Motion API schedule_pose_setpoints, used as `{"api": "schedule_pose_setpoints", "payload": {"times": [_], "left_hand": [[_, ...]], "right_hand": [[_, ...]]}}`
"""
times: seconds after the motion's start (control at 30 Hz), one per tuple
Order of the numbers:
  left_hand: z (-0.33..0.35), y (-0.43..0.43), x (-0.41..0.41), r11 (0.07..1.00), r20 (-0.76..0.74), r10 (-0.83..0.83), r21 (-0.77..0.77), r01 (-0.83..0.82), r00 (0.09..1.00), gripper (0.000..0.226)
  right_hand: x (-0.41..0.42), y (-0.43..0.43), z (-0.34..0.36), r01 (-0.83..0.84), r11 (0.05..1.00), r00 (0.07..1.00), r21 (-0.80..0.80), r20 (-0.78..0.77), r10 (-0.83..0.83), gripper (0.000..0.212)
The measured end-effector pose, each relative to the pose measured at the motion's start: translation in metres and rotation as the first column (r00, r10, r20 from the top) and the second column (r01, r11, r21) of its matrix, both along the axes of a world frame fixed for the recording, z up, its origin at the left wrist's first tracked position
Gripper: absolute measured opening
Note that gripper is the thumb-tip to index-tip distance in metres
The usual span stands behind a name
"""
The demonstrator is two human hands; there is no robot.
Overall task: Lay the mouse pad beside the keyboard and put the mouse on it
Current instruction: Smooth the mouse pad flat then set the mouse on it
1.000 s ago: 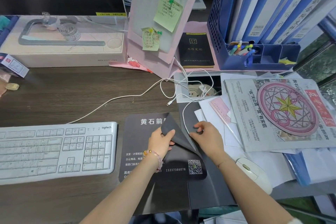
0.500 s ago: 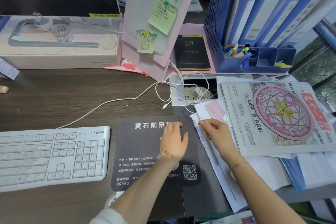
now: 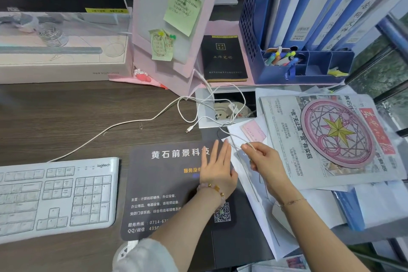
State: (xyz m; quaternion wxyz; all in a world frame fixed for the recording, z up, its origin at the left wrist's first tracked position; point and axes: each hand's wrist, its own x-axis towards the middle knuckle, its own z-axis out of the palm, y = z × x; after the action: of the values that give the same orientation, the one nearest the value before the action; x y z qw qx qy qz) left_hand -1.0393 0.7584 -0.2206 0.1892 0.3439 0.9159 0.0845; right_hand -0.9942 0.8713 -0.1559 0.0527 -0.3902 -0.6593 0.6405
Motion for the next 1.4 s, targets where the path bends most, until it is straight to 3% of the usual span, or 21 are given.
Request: {"api": "schedule_pose_setpoints", "payload": {"times": [0.13,0.2,0.33,0.5,0.63,0.73,0.83,0.93,1.03,1.2,1.33,1.4], "left_hand": [[-0.002,0.002,-0.001,0.999,0.021,0.020,-0.050,-0.019,1.000,0.066],[0.001,0.000,-0.006,0.995,0.035,-0.066,-0.073,0.069,0.997,0.072],[0.005,-0.025,-0.015,0.997,0.052,-0.075,0.032,0.074,0.996,0.069],[-0.001,-0.099,-0.022,0.999,-0.011,-0.007,-0.033,0.006,1.000,0.060],[0.000,-0.145,-0.029,0.993,-0.092,-0.029,-0.121,0.017,0.995,0.058],[0.006,-0.152,-0.029,0.988,-0.021,-0.056,-0.144,0.053,0.998,0.056],[0.006,-0.154,-0.029,0.988,-0.042,-0.064,-0.140,0.057,0.997,0.056],[0.009,-0.158,-0.029,0.992,-0.028,-0.024,-0.125,0.020,0.999,0.057],[0.005,-0.158,-0.031,0.988,-0.024,-0.094,-0.128,0.090,0.995,0.057],[0.009,-0.161,-0.037,0.988,0.005,-0.109,-0.110,0.108,0.994,0.058],[0.016,-0.177,-0.038,0.996,0.020,-0.024,-0.091,0.025,1.000,0.058],[0.016,-0.185,-0.034,0.997,0.024,0.020,-0.071,-0.018,1.000,0.059]], "right_hand": [[0.002,-0.002,0.001,-0.005,1.000,1.000,-0.026,-0.003,0.005,0.013],[0.002,-0.005,0.003,-0.010,0.999,1.000,-0.037,-0.014,0.009,0.011],[0.004,-0.011,0.002,-0.050,0.998,0.998,-0.038,-0.026,0.049,0.008],[0.010,-0.027,0.003,-0.174,0.982,0.985,0.076,-0.006,0.175,0.024],[0.015,-0.035,0.001,-0.219,0.961,0.975,0.167,0.011,0.220,0.025],[0.016,-0.034,0.001,-0.209,0.960,0.978,0.188,0.020,0.209,0.022],[0.015,-0.034,-0.004,-0.210,0.941,0.978,0.265,0.070,0.198,0.025],[0.016,-0.038,-0.013,-0.280,0.880,0.955,0.383,0.207,0.213,0.019],[0.017,-0.043,-0.020,-0.379,0.790,0.914,0.481,0.326,0.240,0.017],[0.019,-0.056,-0.031,-0.447,0.630,0.886,0.635,0.409,0.217,0.013],[0.026,-0.075,-0.030,-0.361,0.401,0.933,0.842,0.330,0.146,0.033],[0.025,-0.101,-0.025,-0.283,0.403,0.949,0.870,0.193,0.249,0.036]]}}
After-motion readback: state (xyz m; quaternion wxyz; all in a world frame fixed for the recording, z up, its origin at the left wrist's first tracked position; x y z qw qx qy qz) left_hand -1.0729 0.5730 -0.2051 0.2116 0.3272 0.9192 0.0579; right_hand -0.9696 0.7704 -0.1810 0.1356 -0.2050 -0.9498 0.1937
